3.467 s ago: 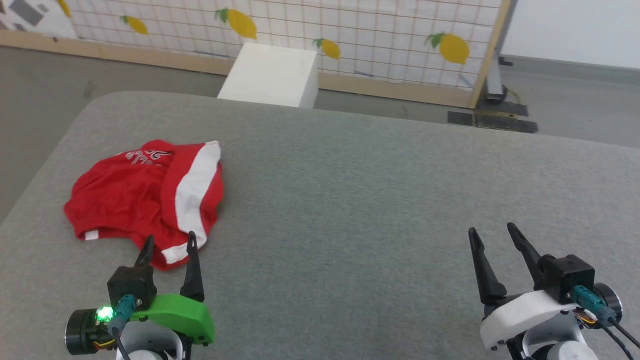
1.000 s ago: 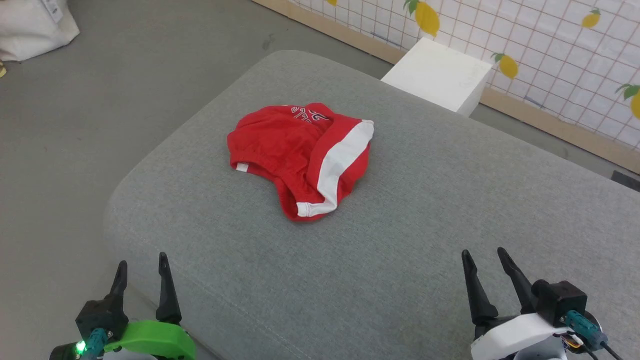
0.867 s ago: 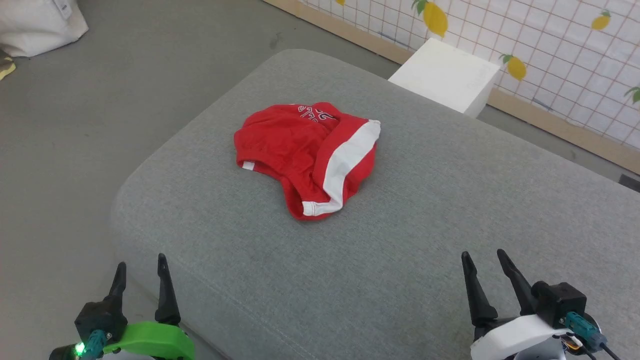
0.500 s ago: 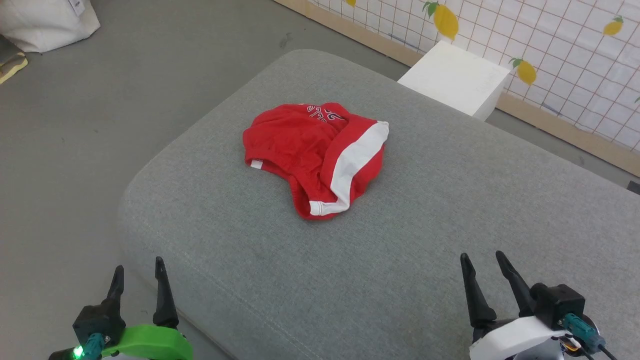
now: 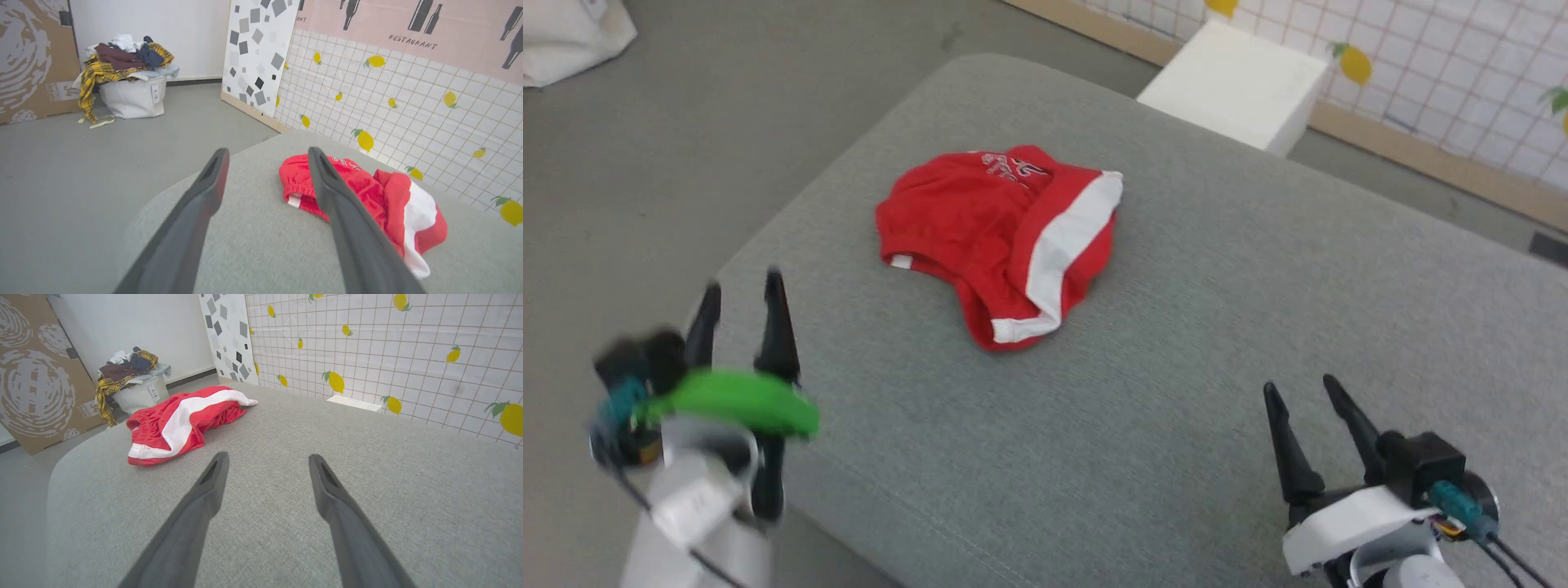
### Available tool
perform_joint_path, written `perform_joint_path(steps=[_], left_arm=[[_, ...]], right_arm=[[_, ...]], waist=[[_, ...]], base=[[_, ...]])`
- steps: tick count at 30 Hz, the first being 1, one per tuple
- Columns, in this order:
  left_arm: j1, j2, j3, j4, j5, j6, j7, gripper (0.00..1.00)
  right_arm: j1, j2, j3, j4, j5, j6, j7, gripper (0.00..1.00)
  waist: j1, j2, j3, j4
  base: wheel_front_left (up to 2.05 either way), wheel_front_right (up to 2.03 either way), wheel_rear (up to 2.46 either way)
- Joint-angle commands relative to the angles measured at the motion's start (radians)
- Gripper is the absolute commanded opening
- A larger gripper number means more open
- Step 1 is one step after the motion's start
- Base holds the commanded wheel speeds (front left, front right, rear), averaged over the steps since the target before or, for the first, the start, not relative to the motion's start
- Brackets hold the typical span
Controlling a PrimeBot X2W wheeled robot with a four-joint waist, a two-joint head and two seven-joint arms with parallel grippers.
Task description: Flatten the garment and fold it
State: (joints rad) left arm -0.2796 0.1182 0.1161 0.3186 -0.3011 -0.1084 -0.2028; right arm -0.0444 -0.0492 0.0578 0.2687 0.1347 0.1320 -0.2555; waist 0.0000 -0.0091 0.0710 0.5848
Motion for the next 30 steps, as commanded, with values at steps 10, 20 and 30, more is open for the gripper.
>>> perform_joint_path(steps=[10, 20, 30], left_arm=[[-0.452, 0.140, -0.147, 0.308, -0.270, -0.022, 0.400, 1.00], [-0.542, 0.212, -0.266, 0.545, -0.378, -0.022, 0.753, 1.00], [-0.492, 0.189, -0.288, 0.629, -0.392, -0.010, 0.601, 0.00]], right_arm=[[-0.046, -0.001, -0.065, -0.093, -0.108, -0.001, 0.071, 1.00], [-0.025, -0.001, -0.103, -0.185, -0.131, -0.001, 0.103, 1.00], [-0.037, -0.001, -0.083, -0.189, -0.125, -0.001, 0.107, 1.00]], waist=[[0.0000, 0.0091, 0.241, -0.237], [0.0000, 0.0091, 0.321, -0.318], [0.0000, 0.0091, 0.321, -0.300]], base=[[0.00, 0.00, 0.00], [0.00, 0.00, 0.00], [0.00, 0.00, 0.00]])
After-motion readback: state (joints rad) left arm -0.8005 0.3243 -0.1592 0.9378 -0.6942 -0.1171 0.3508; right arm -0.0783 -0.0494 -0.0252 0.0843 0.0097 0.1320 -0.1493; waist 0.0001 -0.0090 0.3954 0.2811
